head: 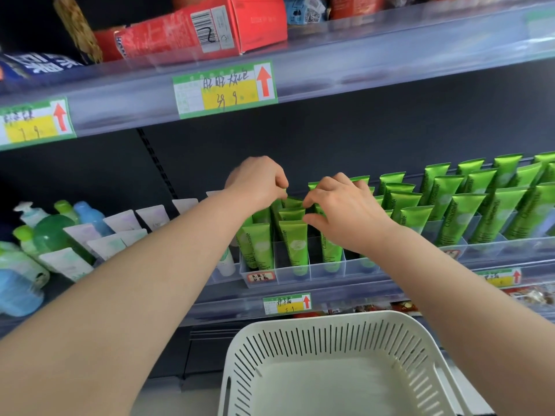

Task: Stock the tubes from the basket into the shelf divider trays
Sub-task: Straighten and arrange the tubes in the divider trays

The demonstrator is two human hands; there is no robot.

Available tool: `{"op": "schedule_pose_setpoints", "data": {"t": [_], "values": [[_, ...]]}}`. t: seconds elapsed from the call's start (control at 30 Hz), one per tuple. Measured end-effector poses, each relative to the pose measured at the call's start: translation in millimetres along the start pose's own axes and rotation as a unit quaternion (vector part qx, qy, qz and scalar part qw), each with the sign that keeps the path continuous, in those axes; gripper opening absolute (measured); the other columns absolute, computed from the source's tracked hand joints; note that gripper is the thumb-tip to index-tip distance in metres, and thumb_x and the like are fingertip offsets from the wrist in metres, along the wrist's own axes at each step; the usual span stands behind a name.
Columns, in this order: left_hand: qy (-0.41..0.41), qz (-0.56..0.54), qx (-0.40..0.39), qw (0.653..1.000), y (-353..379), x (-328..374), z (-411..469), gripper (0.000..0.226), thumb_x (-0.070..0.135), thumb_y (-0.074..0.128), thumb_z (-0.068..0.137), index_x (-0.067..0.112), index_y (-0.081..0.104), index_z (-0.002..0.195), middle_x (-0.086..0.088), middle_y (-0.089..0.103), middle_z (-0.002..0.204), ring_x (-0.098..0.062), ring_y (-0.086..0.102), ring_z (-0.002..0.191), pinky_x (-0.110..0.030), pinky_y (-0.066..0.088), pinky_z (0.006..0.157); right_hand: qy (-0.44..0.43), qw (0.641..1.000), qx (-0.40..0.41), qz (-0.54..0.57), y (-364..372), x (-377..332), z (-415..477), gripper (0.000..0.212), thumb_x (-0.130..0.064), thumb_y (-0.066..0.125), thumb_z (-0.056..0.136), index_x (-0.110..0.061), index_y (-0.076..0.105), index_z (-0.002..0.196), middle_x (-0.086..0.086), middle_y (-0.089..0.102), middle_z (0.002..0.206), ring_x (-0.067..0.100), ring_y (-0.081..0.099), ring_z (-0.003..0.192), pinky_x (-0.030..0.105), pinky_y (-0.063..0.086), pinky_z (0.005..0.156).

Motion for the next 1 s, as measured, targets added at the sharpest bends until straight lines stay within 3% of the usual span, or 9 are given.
{"op": "schedule_pose_setpoints", "data": {"t": [0.37, 0.53, 0.73, 0.87, 1.0], "values": [[-0.002, -0.001, -0.014, 1.000, 9, 1, 12, 0.008, 0.035, 0.074, 0.082, 0.028, 0.077, 0.086, 0.013, 0.069, 0.090, -0.015, 0.061, 0.089, -0.029, 0.046, 0.070, 0.006, 1.000, -0.003, 0.016, 3, 7, 3, 0.047, -0.061, 0.048, 0.088, -0.026, 0.062, 0.117, -0.002, 0.057, 0.119, 0.021, 0.045, 0.114, 0.043, 0.038, 0.089], [-0.026, 0.050, 0.000, 0.998, 8, -4, 22, 0.012, 0.027, 0.073, 0.086, 0.024, 0.075, 0.098, 0.004, 0.070, 0.104, -0.022, 0.062, 0.098, -0.030, 0.044, 0.072, 0.006, 1.000, 0.001, 0.017, 3, 5, 8, 0.047, -0.058, 0.043, 0.092, -0.024, 0.059, 0.121, -0.001, 0.057, 0.120, 0.022, 0.044, 0.114, 0.041, 0.038, 0.087], [-0.020, 0.092, 0.004, 0.996, 21, -3, 30, 0.010, 0.019, 0.072, 0.084, 0.029, 0.070, 0.081, 0.002, 0.068, 0.096, -0.026, 0.064, 0.090, -0.031, 0.045, 0.066, 0.006, 1.000, -0.007, 0.013, 5, 9, 6, 0.051, -0.061, 0.041, 0.091, -0.026, 0.057, 0.123, -0.003, 0.056, 0.122, 0.020, 0.045, 0.115, 0.041, 0.038, 0.088], [0.010, 0.080, 0.040, 0.996, 27, 6, 34, 0.008, 0.022, 0.069, 0.086, 0.030, 0.072, 0.086, 0.003, 0.069, 0.096, -0.024, 0.064, 0.088, -0.030, 0.046, 0.067, 0.010, 1.000, -0.010, 0.018, 5, 13, 4, 0.052, -0.062, 0.042, 0.090, -0.026, 0.058, 0.124, -0.003, 0.056, 0.123, 0.021, 0.045, 0.115, 0.043, 0.039, 0.090], [0.017, 0.069, 0.024, 0.997, 30, 10, 33, 0.007, 0.027, 0.070, 0.088, 0.030, 0.074, 0.093, 0.005, 0.069, 0.099, -0.021, 0.063, 0.091, -0.030, 0.046, 0.068, 0.012, 1.000, -0.004, 0.024, 4, 14, 3, 0.050, -0.061, 0.043, 0.090, -0.026, 0.060, 0.121, -0.003, 0.057, 0.120, 0.021, 0.046, 0.113, 0.042, 0.039, 0.089]]}}
Point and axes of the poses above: each hand's wrist, its own z-axis towards the middle knuckle, its own y-axis out of the palm, x = y × z, the point moved 1 cm from there along z, towards the middle knuckle
